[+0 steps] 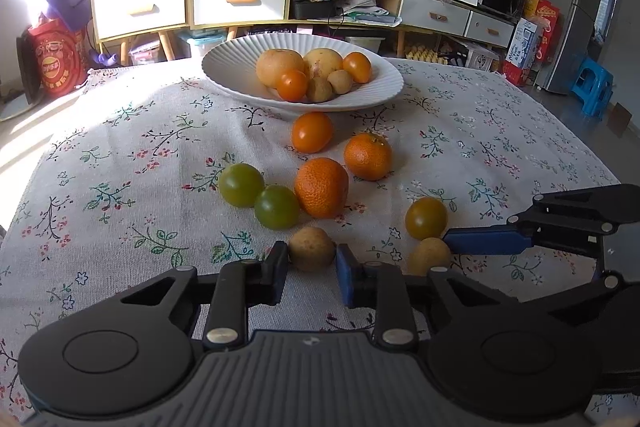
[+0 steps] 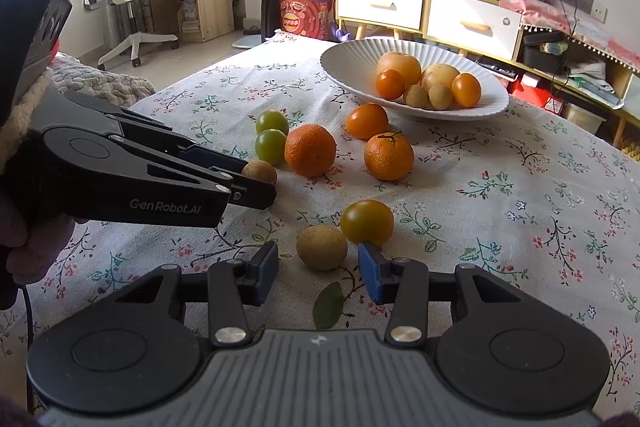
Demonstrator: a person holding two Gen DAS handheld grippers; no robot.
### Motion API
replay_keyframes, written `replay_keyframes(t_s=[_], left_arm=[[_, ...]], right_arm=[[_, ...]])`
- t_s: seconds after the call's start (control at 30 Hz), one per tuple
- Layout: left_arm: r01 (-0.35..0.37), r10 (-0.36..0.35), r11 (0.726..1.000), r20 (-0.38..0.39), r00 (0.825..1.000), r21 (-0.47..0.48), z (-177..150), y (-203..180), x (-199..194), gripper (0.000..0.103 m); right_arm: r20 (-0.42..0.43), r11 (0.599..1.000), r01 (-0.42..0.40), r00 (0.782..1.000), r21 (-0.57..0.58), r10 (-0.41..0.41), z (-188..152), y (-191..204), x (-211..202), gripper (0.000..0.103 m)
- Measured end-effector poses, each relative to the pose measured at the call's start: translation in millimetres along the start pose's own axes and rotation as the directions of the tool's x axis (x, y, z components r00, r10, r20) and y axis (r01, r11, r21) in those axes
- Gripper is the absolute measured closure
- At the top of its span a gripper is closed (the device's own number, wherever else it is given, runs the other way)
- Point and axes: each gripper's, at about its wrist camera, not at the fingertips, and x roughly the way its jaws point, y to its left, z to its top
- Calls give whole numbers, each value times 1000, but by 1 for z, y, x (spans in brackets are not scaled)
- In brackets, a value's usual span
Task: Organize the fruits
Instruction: 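Grasp a brown kiwi with the left tool while the right tool grasps a yellowish round fruit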
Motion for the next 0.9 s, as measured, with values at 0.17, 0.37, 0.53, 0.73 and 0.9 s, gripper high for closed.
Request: replay_keyframes(t_s=[0.17,0.37,0.53,0.73,0.9], left_arm=[[3,-3,1000,-3,1000,2,1,-1,0,93],[7,-7,1000,-4,1000,2,1,-3,0,93],[12,-12,1000,-2,1000,2,2,-4,-1,93],[22,-22,1000,6,1000,-1,4,-3,-4,93],[27,-27,1000,16,1000,-9,8,-3,-7,93]], right_arm=[[0,1000,2,1000,-2,-2,1,1,1,66],[4,1000,6,1000,-2,-6,3,1,1,76],[5,1000,4,1000,4,-4,4,-1,1,78],[21,1000,1,1000,-2,-1,6,0,-2,78],[35,1000,2,999,5,-2,9,-1,-6,78]])
